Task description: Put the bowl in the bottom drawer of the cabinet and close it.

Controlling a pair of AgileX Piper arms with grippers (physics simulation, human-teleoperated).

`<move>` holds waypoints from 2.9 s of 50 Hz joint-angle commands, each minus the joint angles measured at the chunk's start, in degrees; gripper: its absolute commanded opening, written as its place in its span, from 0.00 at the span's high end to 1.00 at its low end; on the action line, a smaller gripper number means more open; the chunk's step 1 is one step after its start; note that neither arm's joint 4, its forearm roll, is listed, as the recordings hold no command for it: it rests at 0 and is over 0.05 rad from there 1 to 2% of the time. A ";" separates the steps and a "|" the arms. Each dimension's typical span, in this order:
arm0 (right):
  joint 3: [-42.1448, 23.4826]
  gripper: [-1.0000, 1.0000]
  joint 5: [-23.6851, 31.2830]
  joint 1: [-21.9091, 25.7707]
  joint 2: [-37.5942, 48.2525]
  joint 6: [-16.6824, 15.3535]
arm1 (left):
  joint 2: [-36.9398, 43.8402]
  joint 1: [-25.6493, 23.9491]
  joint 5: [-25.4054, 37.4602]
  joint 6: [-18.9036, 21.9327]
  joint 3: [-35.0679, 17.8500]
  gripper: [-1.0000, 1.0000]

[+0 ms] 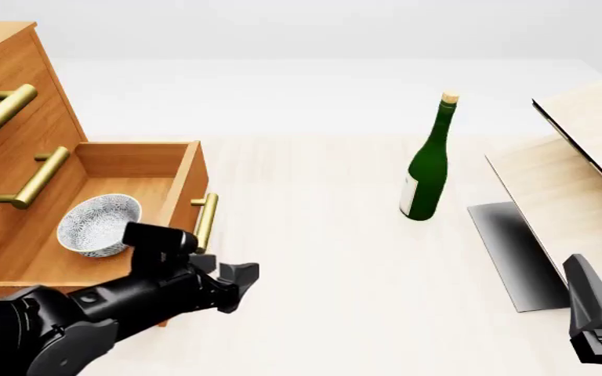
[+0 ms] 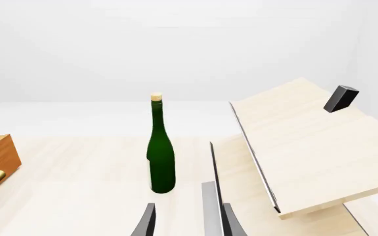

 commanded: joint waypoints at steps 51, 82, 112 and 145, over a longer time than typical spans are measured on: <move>0.00 0.00 0.00 0.00 0.01 0.00 | 11.92 10.74 -5.76 -9.55 1.86 0.00; 0.00 0.00 0.00 -0.01 0.00 0.00 | 12.14 17.04 -5.42 -8.12 3.32 0.00; 0.00 0.00 0.00 -0.01 0.00 0.00 | 8.12 23.47 -3.34 -4.59 4.92 0.00; 0.00 0.00 0.00 0.00 -0.01 0.00 | 4.86 29.77 -2.04 -0.85 6.65 0.00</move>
